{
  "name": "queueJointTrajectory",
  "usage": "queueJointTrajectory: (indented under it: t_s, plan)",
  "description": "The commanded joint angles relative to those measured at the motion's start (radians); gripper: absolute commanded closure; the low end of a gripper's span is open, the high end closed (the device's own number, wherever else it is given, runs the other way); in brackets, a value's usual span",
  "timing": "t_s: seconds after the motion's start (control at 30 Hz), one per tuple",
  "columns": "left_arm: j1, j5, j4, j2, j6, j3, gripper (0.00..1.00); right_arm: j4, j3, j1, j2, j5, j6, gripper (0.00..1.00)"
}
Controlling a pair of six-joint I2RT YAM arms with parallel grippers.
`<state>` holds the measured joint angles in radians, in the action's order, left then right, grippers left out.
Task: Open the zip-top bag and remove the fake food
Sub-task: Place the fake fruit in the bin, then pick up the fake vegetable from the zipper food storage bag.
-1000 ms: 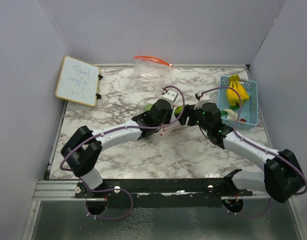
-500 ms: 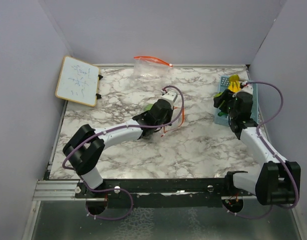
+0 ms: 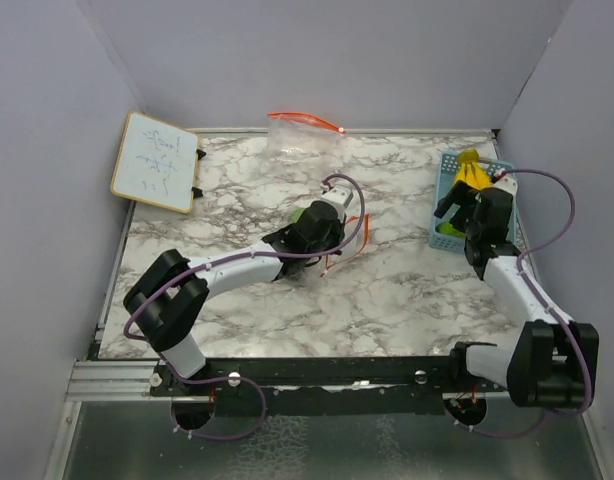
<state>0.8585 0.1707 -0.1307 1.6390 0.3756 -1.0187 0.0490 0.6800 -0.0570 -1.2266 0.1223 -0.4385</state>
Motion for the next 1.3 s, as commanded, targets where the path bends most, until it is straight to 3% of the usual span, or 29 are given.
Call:
queueJointTrajectory:
  t_s: [0.0,0.13,0.23,0.47,0.6,0.93,1.27]
  plan:
    - [-0.02,-0.045,-0.044,-0.032,-0.013,0.015,1.0,0.048,-0.017,0.086,0.141,-0.057,0.154,0.08]
    - [-0.037,-0.046,-0.047,-0.036,-0.007,0.024,1.0,0.099,-0.038,0.24,0.167,-0.203,0.16,0.13]
    - [-0.042,-0.051,-0.071,-0.057,0.01,0.054,1.0,0.156,-0.048,0.392,0.12,-0.195,0.166,0.21]
    - [-0.043,-0.038,-0.086,-0.113,0.047,0.097,1.0,0.347,-0.05,0.575,-0.088,-0.241,0.067,0.74]
    - [-0.044,0.007,-0.052,-0.137,0.049,0.093,1.0,0.421,-0.047,0.611,-0.193,-0.271,0.017,0.89]
    - [-0.047,0.013,-0.059,-0.159,0.059,0.121,1.0,0.602,-0.032,0.628,-0.399,-0.324,0.036,0.89]
    - [-0.048,0.006,-0.05,-0.118,0.06,0.111,1.0,0.733,-0.007,0.651,-0.529,-0.219,0.209,0.81]
